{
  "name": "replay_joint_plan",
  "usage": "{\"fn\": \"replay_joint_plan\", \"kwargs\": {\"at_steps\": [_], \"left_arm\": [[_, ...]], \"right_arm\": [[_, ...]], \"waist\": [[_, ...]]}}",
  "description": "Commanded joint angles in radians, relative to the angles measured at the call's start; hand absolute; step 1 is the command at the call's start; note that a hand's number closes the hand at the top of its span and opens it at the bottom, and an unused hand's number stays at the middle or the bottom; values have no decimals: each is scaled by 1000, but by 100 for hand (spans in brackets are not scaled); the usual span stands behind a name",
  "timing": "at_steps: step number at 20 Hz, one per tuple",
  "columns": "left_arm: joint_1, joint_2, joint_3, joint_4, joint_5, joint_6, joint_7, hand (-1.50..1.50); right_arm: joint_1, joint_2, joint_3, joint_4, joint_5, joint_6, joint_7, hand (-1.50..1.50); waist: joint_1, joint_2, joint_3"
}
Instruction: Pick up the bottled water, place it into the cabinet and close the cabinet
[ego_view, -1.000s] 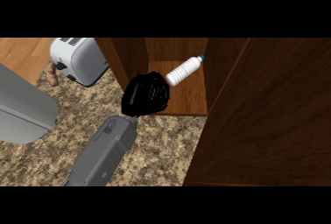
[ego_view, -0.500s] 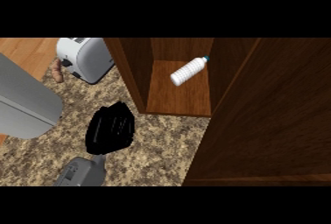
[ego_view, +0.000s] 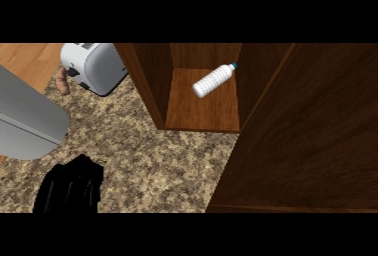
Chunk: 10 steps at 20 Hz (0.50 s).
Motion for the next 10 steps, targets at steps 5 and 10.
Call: {"fn": "replay_joint_plan", "kwargs": {"at_steps": [5,10], "left_arm": [[243,110,103,-236,88,-59,3,150],[341,176,221,-256,189,-154,4,150]], "right_arm": [[-297,323,60,108,101,-36,225,150],[-470,464,-89,302,66,-32,257,150]], "waist": [[-12,6,0],[-15,13,1]]}}
